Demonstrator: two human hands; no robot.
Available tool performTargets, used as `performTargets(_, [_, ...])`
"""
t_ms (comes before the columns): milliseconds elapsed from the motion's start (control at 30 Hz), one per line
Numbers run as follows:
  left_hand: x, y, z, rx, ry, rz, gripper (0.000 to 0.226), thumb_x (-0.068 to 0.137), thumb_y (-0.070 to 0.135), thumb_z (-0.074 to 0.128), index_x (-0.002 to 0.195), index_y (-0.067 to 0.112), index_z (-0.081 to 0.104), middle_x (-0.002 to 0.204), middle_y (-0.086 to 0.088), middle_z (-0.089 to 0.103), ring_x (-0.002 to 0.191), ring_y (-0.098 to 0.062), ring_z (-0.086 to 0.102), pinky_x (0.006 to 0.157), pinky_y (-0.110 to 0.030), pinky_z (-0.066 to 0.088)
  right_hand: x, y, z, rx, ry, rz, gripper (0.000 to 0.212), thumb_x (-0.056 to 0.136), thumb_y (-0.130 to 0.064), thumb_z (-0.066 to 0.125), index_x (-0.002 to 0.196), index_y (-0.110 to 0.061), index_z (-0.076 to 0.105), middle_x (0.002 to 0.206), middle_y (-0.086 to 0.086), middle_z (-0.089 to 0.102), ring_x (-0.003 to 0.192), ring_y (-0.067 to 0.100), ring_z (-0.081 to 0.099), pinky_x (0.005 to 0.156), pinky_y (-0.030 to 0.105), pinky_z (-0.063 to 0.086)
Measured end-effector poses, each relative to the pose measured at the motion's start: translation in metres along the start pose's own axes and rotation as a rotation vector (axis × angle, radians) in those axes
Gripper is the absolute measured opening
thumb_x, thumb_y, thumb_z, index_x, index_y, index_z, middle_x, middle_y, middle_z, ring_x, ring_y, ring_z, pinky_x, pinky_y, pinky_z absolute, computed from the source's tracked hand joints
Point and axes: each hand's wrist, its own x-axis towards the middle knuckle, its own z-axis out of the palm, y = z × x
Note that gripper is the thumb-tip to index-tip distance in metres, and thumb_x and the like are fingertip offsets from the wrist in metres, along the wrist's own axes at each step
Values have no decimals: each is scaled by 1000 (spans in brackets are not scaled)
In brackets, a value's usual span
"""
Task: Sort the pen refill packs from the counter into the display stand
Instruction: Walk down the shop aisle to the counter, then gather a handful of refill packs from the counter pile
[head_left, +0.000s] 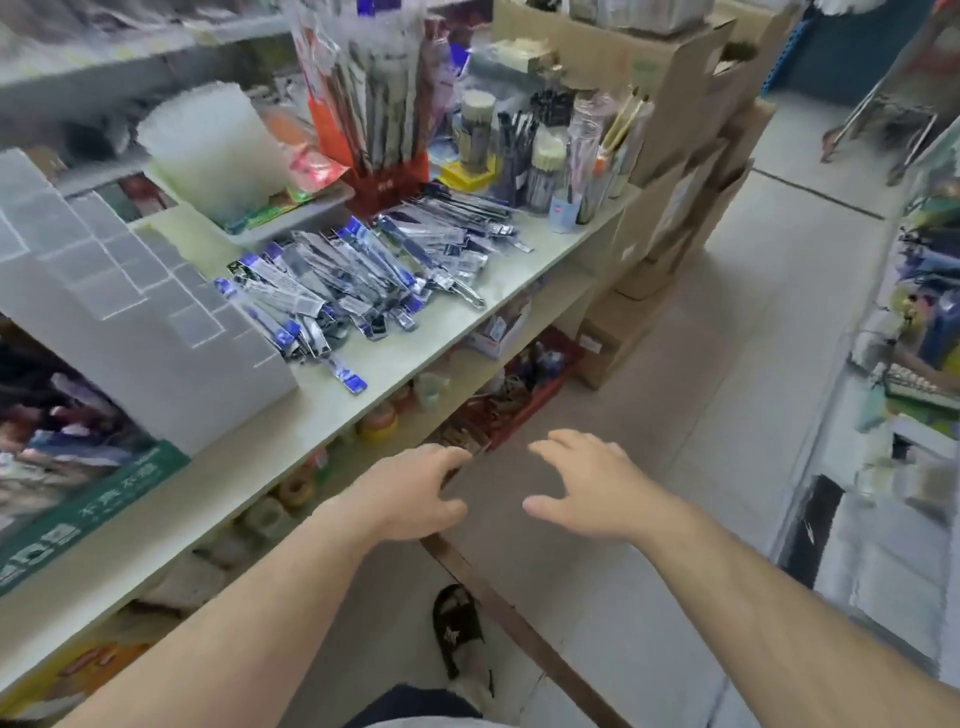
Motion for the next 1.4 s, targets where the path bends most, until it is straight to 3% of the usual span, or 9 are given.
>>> performTargets(267, [114, -50, -68, -142, 135, -47, 58, 93, 36, 53, 148, 29, 38, 148, 4, 45, 134, -18, 44, 108, -34, 39, 147, 5, -76, -101, -11, -96, 75, 93, -58, 51, 156, -27, 25, 161, 0, 28, 146, 21, 27, 117, 41, 24])
performTargets(600, [143, -105, -114, -266, 238, -270, 61, 93, 39, 54, 150, 30, 34, 152, 6, 37, 137, -16, 38, 111, -34, 35, 281, -22, -123, -159, -55, -380, 77, 91, -58, 53, 156, -28, 22, 162, 1, 21, 147, 22, 21, 119, 41, 19])
performTargets(867, [181, -120, -144, -352, 402, -578, 71, 89, 41, 60, 152, 30, 30, 160, 0, 21, 148, -20, 21, 118, -37, 26, 383, -27, -164, -258, -143, -639, 86, 89, -68, 49, 157, -32, 12, 165, 1, 4, 151, 21, 4, 122, 42, 5])
performTargets(1000, [204, -125, -157, -314, 414, -765, 85, 85, 48, 63, 155, 29, 19, 162, -2, 13, 150, -21, 11, 122, -44, 13, 424, -24, -181, -306, -175, -715, 94, 85, -74, 48, 158, -32, 5, 166, -1, 0, 152, 22, 1, 123, 45, 4])
performTargets(1100, [215, -128, -165, -314, 399, -883, 89, 83, 52, 63, 154, 30, 15, 162, -4, 7, 150, -23, 5, 122, -48, 8, 444, -26, -182, -346, -166, -737, 99, 78, -81, 38, 158, -33, 4, 166, 3, 1, 152, 25, -1, 123, 48, 4])
performTargets(1233, [211, -140, -171, -340, 412, -1040, 90, 83, 55, 63, 154, 29, 15, 163, -5, 7, 150, -26, 7, 121, -44, 6, 451, -37, -183, -368, -98, -692, 82, 88, -70, 46, 155, -30, 20, 163, 3, 15, 150, 25, 12, 121, 45, 13])
performTargets(1333, [205, -154, -168, -358, 395, -1144, 93, 83, 58, 60, 156, 27, 10, 164, -8, 5, 151, -27, 3, 121, -45, 7, 453, -49, -184, -390, 16, -577, 79, 89, -69, 44, 151, -23, 29, 160, 4, 25, 145, 25, 24, 117, 45, 25])
performTargets(1400, [204, -164, -166, -377, 390, -1178, 99, 81, 63, 59, 156, 26, 7, 164, -11, 3, 152, -29, 1, 120, -48, 8, 454, -56, -184, -386, 29, -459, 90, 84, -76, 43, 152, -19, 27, 160, 9, 24, 146, 29, 23, 116, 48, 27])
